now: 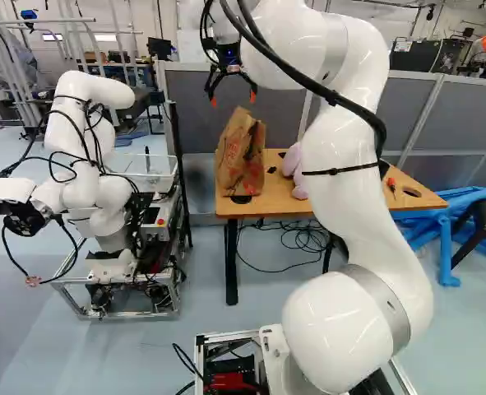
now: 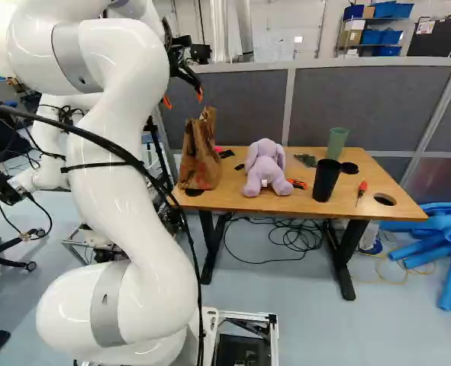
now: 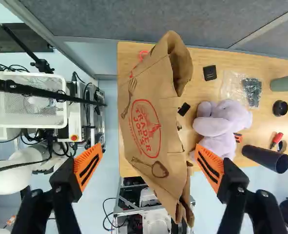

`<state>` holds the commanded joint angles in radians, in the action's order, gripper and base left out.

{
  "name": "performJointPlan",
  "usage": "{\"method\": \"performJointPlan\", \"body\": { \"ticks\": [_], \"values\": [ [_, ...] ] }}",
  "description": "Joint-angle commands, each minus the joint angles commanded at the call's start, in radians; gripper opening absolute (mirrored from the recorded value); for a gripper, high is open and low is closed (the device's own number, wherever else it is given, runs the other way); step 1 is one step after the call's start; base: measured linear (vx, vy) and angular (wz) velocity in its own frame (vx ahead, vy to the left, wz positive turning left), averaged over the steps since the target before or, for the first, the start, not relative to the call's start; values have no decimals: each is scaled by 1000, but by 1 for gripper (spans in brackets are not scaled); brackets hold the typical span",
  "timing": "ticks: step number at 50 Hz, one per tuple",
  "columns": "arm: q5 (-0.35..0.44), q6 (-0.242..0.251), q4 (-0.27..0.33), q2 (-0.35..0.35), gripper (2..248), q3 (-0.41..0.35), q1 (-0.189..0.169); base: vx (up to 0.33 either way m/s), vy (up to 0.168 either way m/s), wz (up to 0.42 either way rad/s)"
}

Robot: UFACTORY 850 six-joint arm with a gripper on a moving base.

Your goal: Pick up the bag on the ground and place it on the table

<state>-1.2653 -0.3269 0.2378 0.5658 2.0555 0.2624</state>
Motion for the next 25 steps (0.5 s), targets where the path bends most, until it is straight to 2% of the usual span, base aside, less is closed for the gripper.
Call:
{"method": "performJointPlan", "body": {
  "ticks": [25],
  "values": [
    [0, 0, 0, -1, 247, 0, 0, 0, 0, 0]
  ]
}}
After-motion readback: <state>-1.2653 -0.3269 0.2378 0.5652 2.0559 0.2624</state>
